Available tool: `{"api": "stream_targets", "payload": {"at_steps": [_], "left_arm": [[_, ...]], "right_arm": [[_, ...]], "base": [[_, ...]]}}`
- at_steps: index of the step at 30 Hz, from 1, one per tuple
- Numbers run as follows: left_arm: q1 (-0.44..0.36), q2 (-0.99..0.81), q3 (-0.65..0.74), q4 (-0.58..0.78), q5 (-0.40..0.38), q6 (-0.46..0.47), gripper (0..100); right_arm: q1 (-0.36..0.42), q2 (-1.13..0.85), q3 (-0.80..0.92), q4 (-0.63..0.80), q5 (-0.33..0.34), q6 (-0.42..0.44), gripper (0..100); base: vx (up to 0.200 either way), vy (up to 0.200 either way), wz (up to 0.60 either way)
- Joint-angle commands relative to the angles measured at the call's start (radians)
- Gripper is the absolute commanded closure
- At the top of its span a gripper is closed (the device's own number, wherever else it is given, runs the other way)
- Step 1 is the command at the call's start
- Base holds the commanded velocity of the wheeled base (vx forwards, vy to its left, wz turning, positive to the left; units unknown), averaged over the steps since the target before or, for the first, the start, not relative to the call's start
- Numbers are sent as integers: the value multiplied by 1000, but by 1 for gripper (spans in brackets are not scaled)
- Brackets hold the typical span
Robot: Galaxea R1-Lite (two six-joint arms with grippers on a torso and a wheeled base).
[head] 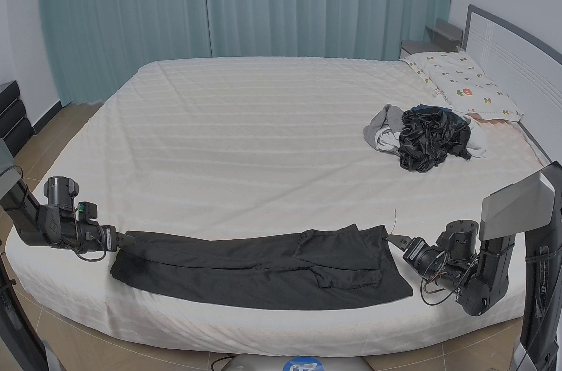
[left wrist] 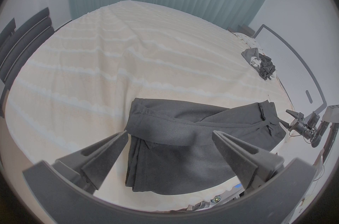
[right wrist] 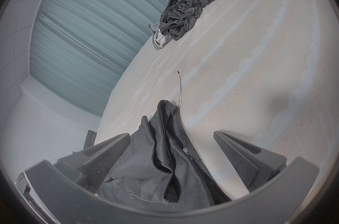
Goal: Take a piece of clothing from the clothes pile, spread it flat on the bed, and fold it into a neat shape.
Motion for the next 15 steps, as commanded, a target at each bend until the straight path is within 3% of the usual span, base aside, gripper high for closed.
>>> {"api": "stream_targets", "payload": {"at_steps": [1, 11, 15], "left_arm": [[-5, 15, 0, 1, -28, -14, 0], [7, 71, -34, -1, -70, -22, 0], [56, 139, -80, 1, -89, -17, 0]], "right_arm": [[1, 3, 0, -13, 0, 0, 0], [4, 3, 0, -13, 0, 0, 0], [4, 4, 0, -13, 0, 0, 0]], "base": [[0, 0, 0], [0, 0, 0], [0, 0, 0]]}}
